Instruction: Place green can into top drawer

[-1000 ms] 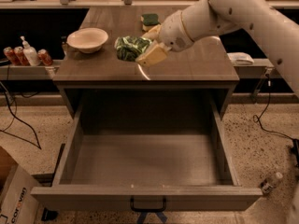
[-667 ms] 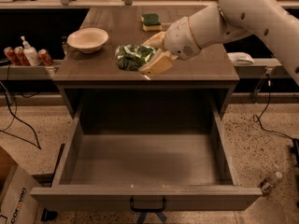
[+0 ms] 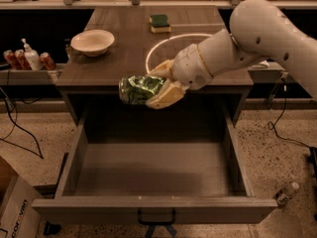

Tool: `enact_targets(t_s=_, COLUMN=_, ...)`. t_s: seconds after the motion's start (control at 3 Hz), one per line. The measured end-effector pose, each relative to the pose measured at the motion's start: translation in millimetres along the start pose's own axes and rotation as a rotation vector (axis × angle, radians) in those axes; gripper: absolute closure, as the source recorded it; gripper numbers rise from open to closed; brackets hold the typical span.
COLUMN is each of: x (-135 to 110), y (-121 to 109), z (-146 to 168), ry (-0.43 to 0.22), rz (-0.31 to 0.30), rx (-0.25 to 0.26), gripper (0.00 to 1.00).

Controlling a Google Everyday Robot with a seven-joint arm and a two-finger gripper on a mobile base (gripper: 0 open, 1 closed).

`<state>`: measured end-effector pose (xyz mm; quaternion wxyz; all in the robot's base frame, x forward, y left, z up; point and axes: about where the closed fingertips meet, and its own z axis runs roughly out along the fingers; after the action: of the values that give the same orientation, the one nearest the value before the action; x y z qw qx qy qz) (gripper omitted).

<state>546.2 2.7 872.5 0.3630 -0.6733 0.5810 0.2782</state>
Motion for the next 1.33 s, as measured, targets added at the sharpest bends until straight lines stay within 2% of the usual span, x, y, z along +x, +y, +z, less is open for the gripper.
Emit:
enact_targets(t_s=0.67, x=20, y=43, z=42, ry=-0.040, rz=0.091, rx=-0.045, gripper=1.00)
enact_targets(t_s=1.33, x=56, y=85, z=87, ry=-0.071, rz=0.255, rx=-0.071, gripper=1.00)
